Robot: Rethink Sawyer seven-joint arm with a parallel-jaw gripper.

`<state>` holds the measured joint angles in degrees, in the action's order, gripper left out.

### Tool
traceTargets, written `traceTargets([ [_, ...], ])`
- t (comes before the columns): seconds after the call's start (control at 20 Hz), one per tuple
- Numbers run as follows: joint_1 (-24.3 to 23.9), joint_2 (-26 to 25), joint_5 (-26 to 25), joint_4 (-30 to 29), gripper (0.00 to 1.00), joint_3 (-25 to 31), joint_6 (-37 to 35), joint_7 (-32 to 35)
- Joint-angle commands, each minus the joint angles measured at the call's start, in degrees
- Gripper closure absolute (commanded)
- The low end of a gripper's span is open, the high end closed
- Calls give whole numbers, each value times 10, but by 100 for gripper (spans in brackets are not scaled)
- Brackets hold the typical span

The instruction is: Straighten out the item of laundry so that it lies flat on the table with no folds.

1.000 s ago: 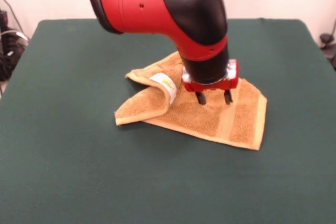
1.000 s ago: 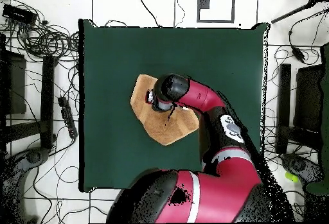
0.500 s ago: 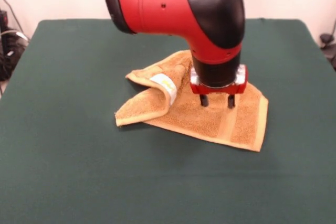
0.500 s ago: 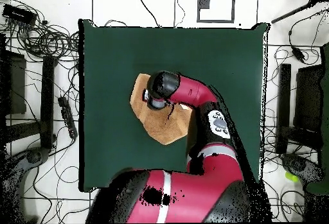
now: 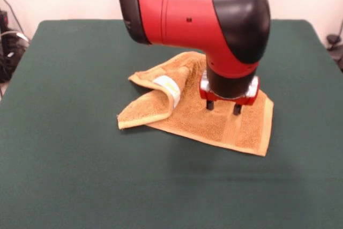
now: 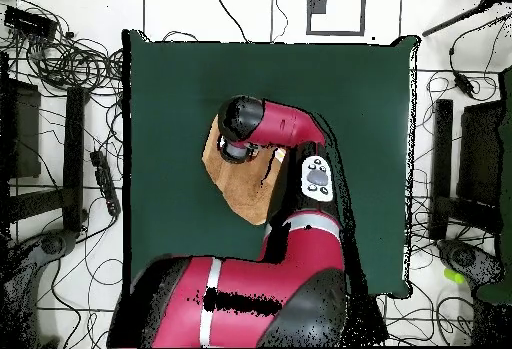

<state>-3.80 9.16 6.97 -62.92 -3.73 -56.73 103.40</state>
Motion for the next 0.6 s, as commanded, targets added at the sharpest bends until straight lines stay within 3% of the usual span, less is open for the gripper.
traceTargets([
  [0.05,28,-213,1,155,0,60,179,83],
  [0.35,22,-247,19,236,0,62,51,107],
  [0.6,12,-254,24,254,0,75,-12,91],
])
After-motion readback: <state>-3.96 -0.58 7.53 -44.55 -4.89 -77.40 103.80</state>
